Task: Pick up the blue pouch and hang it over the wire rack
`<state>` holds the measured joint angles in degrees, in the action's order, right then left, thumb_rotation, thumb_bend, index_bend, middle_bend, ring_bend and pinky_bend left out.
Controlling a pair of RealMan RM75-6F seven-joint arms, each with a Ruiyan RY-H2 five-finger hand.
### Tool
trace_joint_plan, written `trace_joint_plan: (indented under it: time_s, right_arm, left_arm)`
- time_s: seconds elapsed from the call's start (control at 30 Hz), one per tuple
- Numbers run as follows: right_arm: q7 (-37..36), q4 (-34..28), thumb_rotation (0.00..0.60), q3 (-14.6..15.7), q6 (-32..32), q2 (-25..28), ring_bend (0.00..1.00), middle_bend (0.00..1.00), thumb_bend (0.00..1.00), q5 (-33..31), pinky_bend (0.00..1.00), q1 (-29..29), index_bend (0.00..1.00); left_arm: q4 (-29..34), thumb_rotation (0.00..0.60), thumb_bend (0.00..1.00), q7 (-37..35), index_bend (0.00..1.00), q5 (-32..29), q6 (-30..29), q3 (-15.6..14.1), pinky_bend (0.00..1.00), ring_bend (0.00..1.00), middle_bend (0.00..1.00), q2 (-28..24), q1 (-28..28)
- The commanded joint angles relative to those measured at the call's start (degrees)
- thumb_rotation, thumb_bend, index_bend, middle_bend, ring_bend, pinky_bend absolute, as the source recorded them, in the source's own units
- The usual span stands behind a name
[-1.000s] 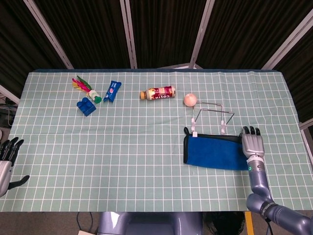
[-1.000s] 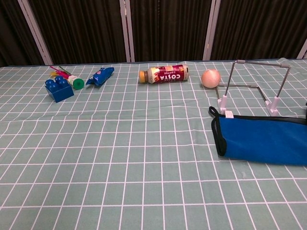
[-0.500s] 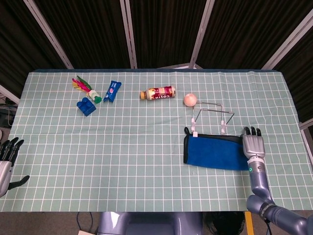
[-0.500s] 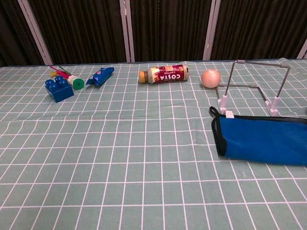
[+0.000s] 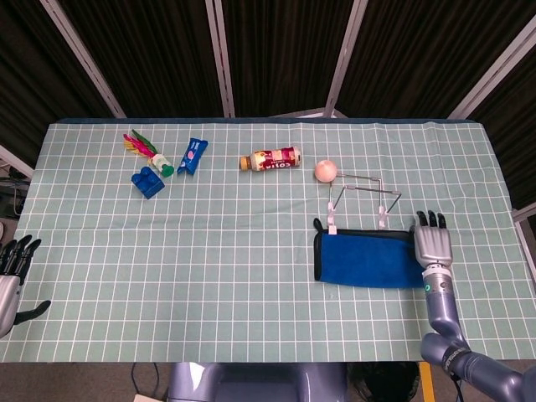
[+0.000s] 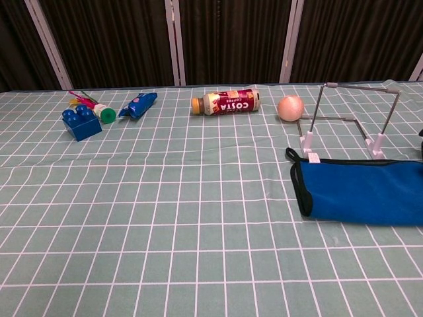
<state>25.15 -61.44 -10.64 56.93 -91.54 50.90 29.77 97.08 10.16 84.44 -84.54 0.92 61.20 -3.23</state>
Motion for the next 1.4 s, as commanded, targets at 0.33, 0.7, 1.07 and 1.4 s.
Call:
trace_joint_plan:
  time_s: [0.33, 0.7, 1.07, 1.4]
  right_arm:
    - [2.22, -2.48, 0.6, -1.68, 1.74, 0.61, 0.0, 0.08, 0.39, -0.37, 0.07, 0.56, 0.61]
    - [5.52, 3.93, 0.6, -2.12, -0.63, -2.13, 0.0, 0.08, 0.39, -2.48, 0.07, 2.18, 0.61]
    - [0.53, 3.65, 0.6, -3.1, 3.53, -2.52, 0.0, 0.0, 0.0, 1.58, 0.04, 1.14, 0.01]
    - [-9.34, -13.21, 0.6, 0.01, 13.88, 7.65, 0.0, 0.0, 0.0, 15.99, 0.0, -3.9, 0.0]
  left_arm:
    - [0.0, 0.6, 0.0, 0.2, 0.0, -0.05, 0.01, -0.03, 0.0, 0.0, 0.0, 0.02, 0.0]
    - [-0.02, 0.6, 0.0, 0.05, 0.0, -0.21, 0.05, -0.01, 0.0, 0.0, 0.0, -0.04, 0.01]
    - [-0.02, 0.6, 0.0, -0.03, 0.0, -0.29, 0.19, 0.03, 0.0, 0.0, 0.0, -0.04, -0.07]
    - [0.11, 0.6, 0.0, -1.26, 0.0, 0.85, -0.35, -0.39, 0.0, 0.0, 0.0, -0.51, 0.18]
